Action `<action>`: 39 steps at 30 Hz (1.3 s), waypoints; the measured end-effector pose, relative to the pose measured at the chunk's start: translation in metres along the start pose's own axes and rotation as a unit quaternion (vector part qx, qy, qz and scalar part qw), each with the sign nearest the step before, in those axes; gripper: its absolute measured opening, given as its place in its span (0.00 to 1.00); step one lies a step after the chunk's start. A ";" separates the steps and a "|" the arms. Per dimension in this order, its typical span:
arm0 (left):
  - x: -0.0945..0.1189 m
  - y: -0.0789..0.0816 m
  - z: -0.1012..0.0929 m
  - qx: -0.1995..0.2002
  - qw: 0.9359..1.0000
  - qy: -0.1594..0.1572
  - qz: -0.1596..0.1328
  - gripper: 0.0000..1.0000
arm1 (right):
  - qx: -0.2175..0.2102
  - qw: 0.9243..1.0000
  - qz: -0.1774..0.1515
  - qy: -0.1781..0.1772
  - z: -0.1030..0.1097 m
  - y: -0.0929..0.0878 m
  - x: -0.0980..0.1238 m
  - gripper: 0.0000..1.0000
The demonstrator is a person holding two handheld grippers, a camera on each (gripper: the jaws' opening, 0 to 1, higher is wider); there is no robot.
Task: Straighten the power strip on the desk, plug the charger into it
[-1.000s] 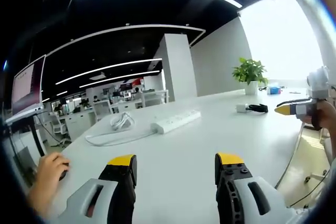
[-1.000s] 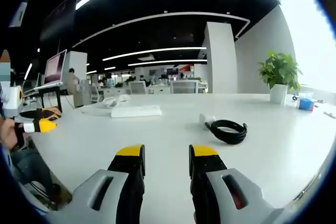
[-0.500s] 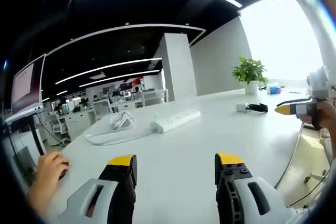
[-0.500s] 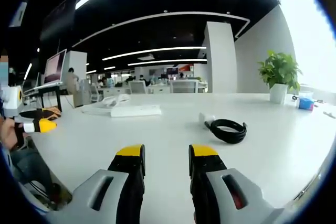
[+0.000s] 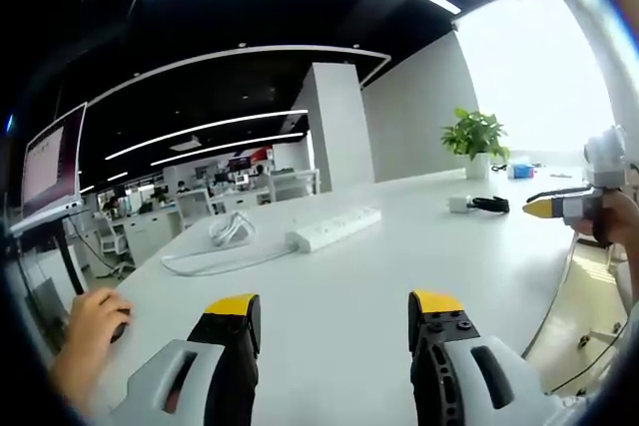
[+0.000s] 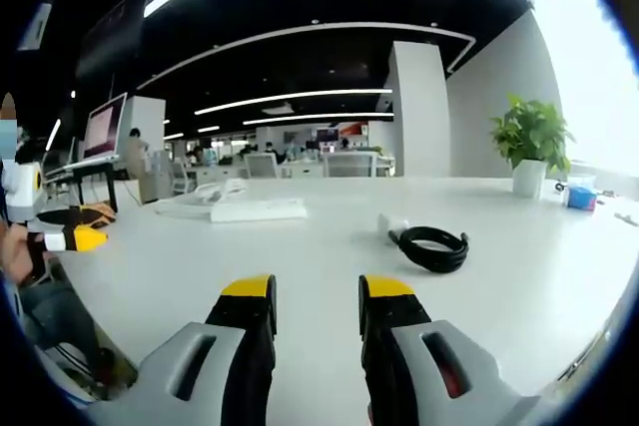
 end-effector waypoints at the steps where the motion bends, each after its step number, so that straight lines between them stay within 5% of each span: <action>1: 0.000 0.000 0.000 0.000 1.000 0.000 0.000 0.61 | 0.000 1.000 0.000 0.000 0.000 0.000 0.000 0.33; 39: -0.002 -0.005 0.002 0.003 1.000 -0.001 0.011 0.61 | 0.004 1.000 0.003 0.006 0.005 0.000 -0.003 0.33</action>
Point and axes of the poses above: the point that each gripper's makers call its tool centre point, and the gripper's own axes: x roughly backward along the fingers, z roughly to its left, y roughly out of its top, the point moved 4 cm from there along x, roughly backward along the fingers, and after that the axes turned 3 degrees about x, right-handed, at the moved point
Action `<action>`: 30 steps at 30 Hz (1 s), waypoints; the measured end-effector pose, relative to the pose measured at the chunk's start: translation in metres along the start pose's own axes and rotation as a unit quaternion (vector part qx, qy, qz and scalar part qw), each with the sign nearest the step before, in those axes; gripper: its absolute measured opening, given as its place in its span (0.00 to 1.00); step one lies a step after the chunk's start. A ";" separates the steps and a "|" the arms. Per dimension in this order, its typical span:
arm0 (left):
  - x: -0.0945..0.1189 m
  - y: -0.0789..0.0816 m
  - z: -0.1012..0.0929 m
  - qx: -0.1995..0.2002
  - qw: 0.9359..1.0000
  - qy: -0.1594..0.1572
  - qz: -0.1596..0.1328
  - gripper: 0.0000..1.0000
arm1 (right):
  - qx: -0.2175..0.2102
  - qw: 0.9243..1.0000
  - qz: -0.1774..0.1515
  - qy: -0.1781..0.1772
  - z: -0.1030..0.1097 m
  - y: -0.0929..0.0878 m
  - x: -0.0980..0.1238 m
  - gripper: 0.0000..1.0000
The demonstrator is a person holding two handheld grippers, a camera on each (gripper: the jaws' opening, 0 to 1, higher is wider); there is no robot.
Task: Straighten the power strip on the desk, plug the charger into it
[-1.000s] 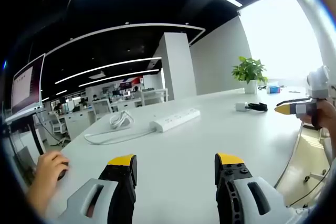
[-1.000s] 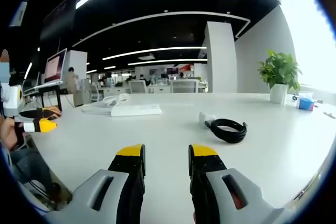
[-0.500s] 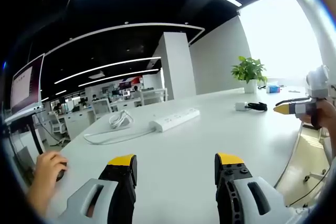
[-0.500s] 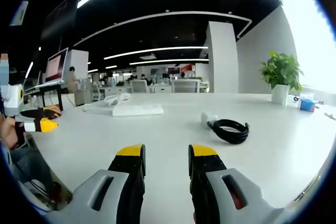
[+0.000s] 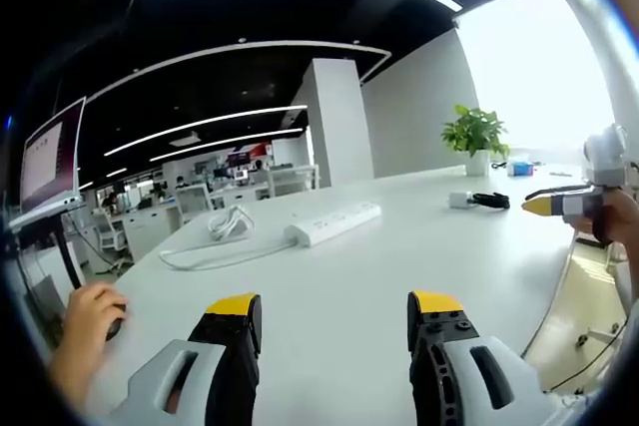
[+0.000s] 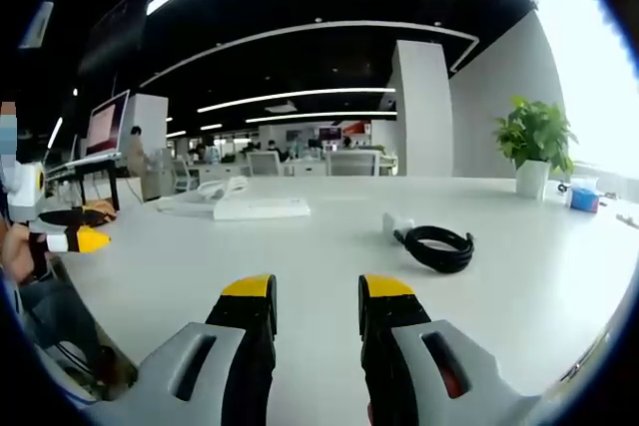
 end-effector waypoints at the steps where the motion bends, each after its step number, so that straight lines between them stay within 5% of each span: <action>1: 0.000 0.000 0.000 0.000 1.000 0.000 0.000 0.61 | 0.000 1.000 0.000 -0.001 0.000 -0.001 0.000 0.33; 10: -0.012 -0.009 0.004 0.017 1.000 0.000 -0.001 0.58 | -0.011 1.000 0.009 -0.001 -0.002 -0.012 -0.006 0.33; 16: -0.018 -0.022 0.004 0.026 0.999 -0.003 0.026 0.58 | -0.016 1.000 0.017 -0.005 -0.005 -0.018 -0.007 0.33; 30: -0.016 -0.019 0.002 0.026 0.999 -0.007 0.020 0.57 | -0.021 1.000 0.018 -0.006 -0.004 -0.018 -0.005 0.33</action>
Point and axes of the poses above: the point that each gripper's makers call its tool centre point, and the gripper's own axes: x roughly backward along the fingers, z roughly to its left, y roughly out of its top, the point moved 4 cm from there along x, roughly backward along the fingers, and after that the axes turned 3 degrees about x, right-handed, at the moved point
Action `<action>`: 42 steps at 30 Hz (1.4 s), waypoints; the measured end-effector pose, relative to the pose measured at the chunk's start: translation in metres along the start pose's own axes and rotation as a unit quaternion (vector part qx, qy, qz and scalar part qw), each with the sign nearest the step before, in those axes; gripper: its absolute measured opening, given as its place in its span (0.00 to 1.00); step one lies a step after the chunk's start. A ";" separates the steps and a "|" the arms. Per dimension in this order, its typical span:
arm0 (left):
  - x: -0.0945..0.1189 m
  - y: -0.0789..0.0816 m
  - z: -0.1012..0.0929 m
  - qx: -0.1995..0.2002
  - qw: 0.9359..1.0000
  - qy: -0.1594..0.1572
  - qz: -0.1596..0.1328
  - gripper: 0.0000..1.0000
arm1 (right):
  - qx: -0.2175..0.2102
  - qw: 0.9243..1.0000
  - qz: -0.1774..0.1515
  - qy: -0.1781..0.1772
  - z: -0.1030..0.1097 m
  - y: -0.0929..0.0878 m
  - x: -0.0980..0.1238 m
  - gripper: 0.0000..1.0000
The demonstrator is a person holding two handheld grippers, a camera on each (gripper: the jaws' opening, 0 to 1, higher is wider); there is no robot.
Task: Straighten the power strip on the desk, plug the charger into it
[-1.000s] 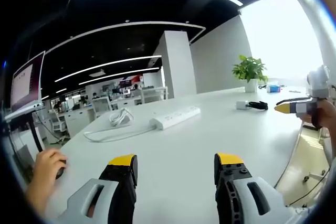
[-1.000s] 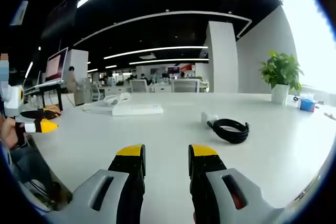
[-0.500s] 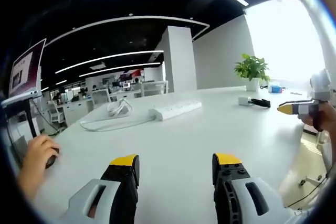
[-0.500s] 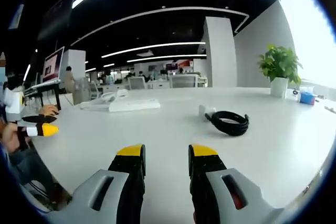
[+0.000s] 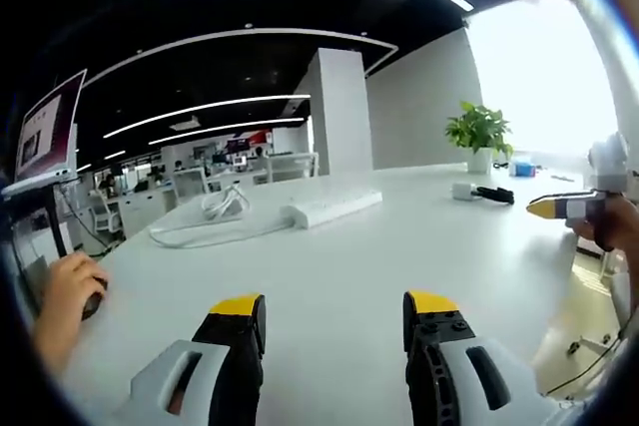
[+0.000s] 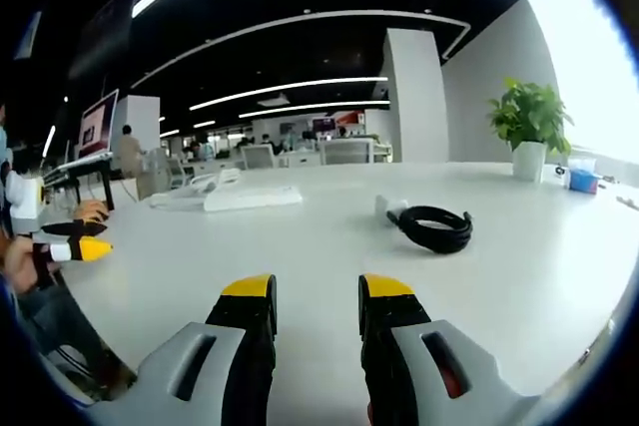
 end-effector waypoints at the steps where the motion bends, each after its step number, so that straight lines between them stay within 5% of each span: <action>1: 0.001 0.001 -0.001 -0.001 1.000 0.000 0.000 0.57 | 0.001 1.000 -0.002 0.001 0.000 0.001 0.001 0.33; 12: 0.011 0.017 -0.002 -0.017 0.999 0.009 -0.027 0.57 | 0.009 1.000 -0.019 -0.003 0.002 0.012 0.004 0.33; 24: -0.016 0.041 0.011 -0.020 0.998 0.005 -0.066 0.52 | 0.062 0.996 -0.030 0.048 0.016 0.043 -0.050 0.34; 42: -0.039 0.069 0.017 -0.030 0.996 -0.012 -0.077 0.51 | 0.074 0.993 -0.041 0.080 0.013 0.059 -0.085 0.32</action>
Point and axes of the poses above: the point that each gripper's makers call its tool centre point, and the gripper's own axes: x roughly backward along the fingers, z roughly to its left, y roughly out of its top, the point moved 4 cm from there along x, roughly backward along the fingers, and after that the axes turned 3 degrees about x, right-handed, at the moved point
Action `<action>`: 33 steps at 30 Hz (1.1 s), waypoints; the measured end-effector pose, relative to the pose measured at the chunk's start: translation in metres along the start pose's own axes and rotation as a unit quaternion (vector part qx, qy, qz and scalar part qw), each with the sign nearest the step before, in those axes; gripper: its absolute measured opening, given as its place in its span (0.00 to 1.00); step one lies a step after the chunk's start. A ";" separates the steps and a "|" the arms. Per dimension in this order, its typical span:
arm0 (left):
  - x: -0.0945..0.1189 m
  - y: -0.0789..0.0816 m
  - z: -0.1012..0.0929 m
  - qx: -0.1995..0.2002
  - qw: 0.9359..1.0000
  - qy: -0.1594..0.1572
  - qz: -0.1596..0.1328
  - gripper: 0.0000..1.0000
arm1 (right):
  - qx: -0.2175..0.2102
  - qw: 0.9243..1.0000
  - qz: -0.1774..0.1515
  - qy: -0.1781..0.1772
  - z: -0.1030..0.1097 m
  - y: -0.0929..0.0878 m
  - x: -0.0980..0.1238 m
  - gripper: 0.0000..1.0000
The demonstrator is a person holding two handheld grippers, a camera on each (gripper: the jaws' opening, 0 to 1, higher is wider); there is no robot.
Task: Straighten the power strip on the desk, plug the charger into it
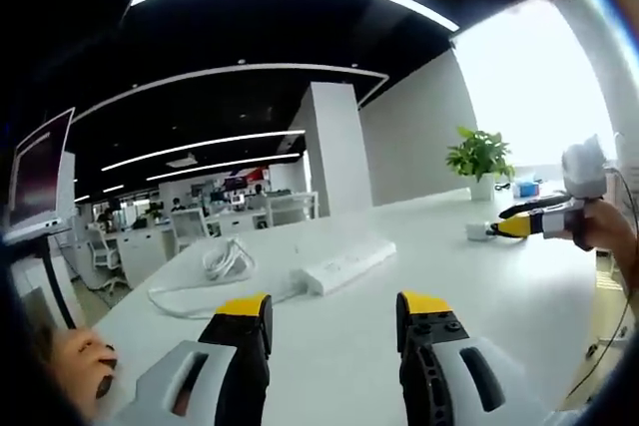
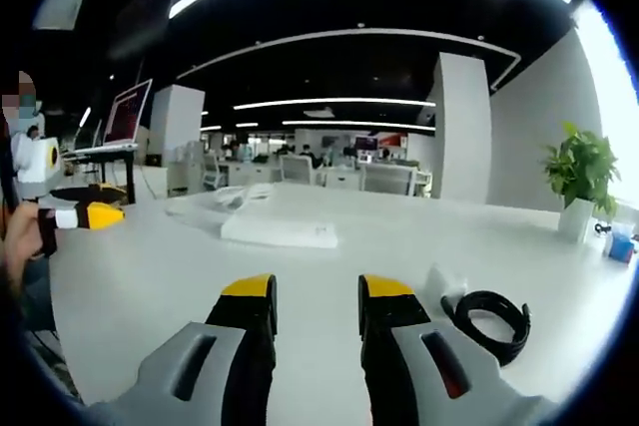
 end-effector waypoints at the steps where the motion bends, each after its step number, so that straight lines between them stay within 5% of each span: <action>1: -0.002 0.001 0.001 0.000 1.000 -0.001 0.000 0.51 | -0.001 1.000 -0.001 0.000 -0.001 0.001 -0.002 0.32; 23: -0.041 0.016 0.028 -0.003 1.000 -0.010 0.012 0.45 | 0.018 0.997 0.011 0.074 -0.004 0.016 -0.053 0.30; 33: -0.061 0.010 0.043 0.005 0.999 -0.009 0.039 0.43 | 0.040 0.994 0.026 0.098 -0.003 0.017 -0.076 0.30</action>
Point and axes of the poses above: the point that each gripper's makers call its tool centre point, and the gripper's own axes: x roughly backward along the fingers, z roughly to its left, y roughly out of its top, the point moved 4 cm from there along x, roughly backward along the fingers, and after that the axes turned 3 degrees about x, right-handed, at the moved point
